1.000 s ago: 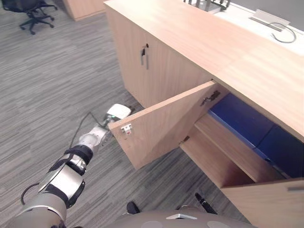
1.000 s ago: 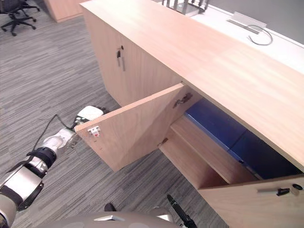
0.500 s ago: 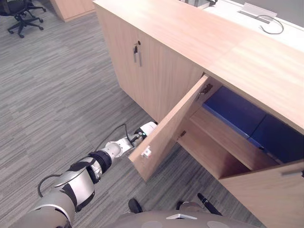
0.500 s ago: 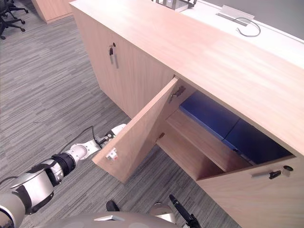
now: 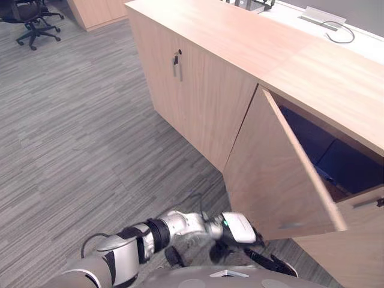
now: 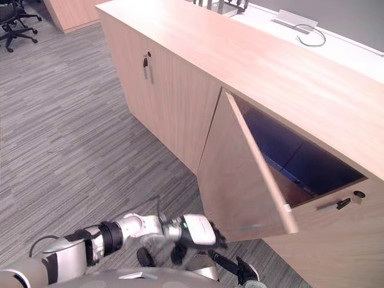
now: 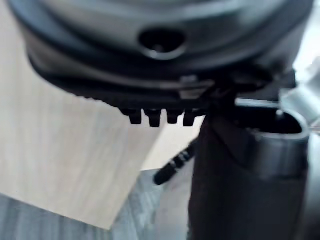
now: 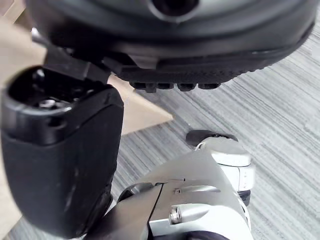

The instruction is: Walk over to the cabinet, pick up the folder, carry it to the office cabinet, place the folder inside the office cabinet, then close the office cabinet door

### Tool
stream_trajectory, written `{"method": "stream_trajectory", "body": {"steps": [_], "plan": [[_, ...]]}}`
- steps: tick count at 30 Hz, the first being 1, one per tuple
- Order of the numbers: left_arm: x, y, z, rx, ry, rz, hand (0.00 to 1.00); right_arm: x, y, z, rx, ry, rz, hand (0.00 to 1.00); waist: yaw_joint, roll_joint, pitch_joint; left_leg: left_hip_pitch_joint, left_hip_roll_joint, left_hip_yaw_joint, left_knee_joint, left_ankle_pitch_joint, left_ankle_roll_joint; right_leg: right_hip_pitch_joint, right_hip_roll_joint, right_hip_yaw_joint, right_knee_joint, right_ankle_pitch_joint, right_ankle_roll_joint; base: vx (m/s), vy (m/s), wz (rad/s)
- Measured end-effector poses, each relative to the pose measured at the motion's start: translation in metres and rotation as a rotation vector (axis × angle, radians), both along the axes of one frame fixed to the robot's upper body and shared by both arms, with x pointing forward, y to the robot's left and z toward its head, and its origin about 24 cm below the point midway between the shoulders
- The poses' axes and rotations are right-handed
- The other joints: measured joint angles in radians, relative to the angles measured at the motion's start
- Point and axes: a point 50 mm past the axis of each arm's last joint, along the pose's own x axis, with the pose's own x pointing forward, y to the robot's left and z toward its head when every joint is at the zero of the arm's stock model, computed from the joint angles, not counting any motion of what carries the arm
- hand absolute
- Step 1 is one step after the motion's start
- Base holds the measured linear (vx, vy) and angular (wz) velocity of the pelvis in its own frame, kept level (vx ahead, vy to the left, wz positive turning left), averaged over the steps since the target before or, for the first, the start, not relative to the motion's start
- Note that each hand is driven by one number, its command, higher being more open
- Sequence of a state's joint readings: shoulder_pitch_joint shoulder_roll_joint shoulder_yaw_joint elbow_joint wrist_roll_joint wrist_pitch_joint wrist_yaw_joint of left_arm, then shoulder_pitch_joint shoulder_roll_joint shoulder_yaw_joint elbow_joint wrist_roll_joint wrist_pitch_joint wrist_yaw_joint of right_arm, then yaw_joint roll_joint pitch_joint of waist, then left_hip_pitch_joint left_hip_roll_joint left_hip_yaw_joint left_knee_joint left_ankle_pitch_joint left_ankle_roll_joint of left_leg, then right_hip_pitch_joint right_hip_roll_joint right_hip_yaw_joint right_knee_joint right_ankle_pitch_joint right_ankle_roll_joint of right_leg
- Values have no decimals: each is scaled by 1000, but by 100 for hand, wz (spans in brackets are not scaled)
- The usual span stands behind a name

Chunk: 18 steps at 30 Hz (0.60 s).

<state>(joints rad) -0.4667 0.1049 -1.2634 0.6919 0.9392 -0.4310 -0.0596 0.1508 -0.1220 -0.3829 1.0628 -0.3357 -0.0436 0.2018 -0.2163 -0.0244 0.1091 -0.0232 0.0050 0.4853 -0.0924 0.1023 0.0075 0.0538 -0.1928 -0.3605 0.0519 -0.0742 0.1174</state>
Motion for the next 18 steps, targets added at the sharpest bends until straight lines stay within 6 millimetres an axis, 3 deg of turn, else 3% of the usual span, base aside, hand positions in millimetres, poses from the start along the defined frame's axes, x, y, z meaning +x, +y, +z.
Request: {"method": "stream_trajectory", "body": {"steps": [4,6,12,15,18], "plan": [[0,0,0,10,15,9,100,10,-11,7,-33,9,221,100,-5,-12,-2,0,-2,2,0,-1,-1,0,-1,2,-1,2,-1,2,8,0],[-1,-2,1,7,15,12,100,16,-22,13,-71,20,372,100,-4,-4,-5,0,-4,3,0,-4,0,0,-3,5,-1,2,-2,41,22,0],[-4,-3,1,9,13,-8,100,18,-35,21,-126,50,589,100,-5,7,-5,1,-4,7,2,-13,-8,-2,2,9,-1,1,-4,60,1,-2],[-9,-1,-3,35,19,-33,100,-3,-34,16,-131,180,742,100,-4,17,-4,1,-5,7,3,-16,-3,1,4,8,0,-3,-11,89,-17,1],[-8,-1,-3,35,21,-27,100,-42,-12,3,-22,357,865,100,-2,21,-3,13,-10,-2,3,-21,-3,19,9,4,-1,-14,-29,93,-9,6]]}}
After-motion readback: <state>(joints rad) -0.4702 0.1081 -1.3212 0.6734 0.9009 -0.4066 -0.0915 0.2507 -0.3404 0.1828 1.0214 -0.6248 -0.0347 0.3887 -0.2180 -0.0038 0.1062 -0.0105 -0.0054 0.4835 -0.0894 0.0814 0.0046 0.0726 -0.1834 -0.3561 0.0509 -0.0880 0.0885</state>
